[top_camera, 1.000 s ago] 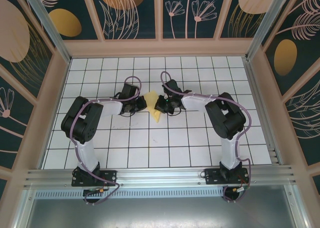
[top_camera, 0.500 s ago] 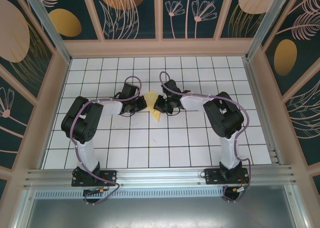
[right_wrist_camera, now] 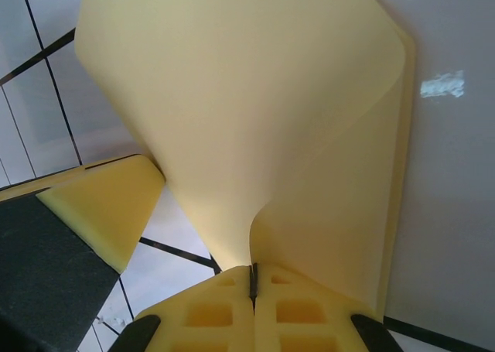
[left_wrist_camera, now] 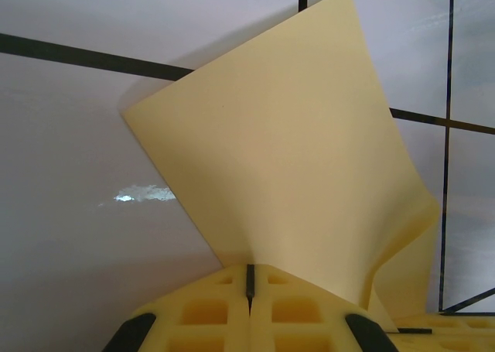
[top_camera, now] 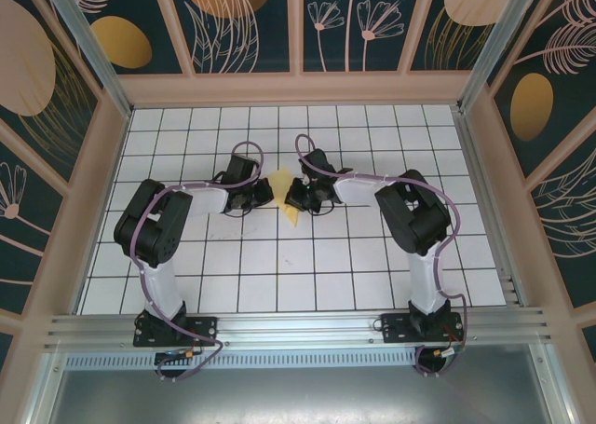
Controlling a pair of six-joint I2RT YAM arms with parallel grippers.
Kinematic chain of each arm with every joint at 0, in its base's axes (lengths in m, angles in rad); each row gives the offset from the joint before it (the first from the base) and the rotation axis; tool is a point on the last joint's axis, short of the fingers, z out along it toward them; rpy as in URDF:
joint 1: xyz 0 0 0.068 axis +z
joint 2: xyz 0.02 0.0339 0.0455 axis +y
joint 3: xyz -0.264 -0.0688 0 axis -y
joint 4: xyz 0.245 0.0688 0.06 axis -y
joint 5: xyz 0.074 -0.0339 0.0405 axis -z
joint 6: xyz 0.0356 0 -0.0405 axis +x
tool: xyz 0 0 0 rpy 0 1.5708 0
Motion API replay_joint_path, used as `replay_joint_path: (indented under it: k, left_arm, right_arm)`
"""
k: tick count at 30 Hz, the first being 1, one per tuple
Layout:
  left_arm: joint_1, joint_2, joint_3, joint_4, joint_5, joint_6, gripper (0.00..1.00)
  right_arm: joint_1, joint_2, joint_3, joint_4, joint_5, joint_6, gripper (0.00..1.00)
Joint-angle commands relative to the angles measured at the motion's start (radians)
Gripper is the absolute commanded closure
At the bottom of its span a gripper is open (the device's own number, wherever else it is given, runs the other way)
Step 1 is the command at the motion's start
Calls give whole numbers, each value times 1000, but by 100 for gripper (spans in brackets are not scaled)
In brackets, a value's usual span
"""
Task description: Fold a paper plane with a square sheet of paper (pick it up from the middle)
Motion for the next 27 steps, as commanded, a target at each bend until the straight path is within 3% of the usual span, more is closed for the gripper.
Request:
replay_joint_path:
  k: [1,27]
  left_arm:
    - [-4,59,2,-26,3,24,93]
    - [-4,57,0,-29,5,24,93]
  right_arm:
    - [8,22,23,6,6,14,93]
    - [0,39,7,41,-13,9,93]
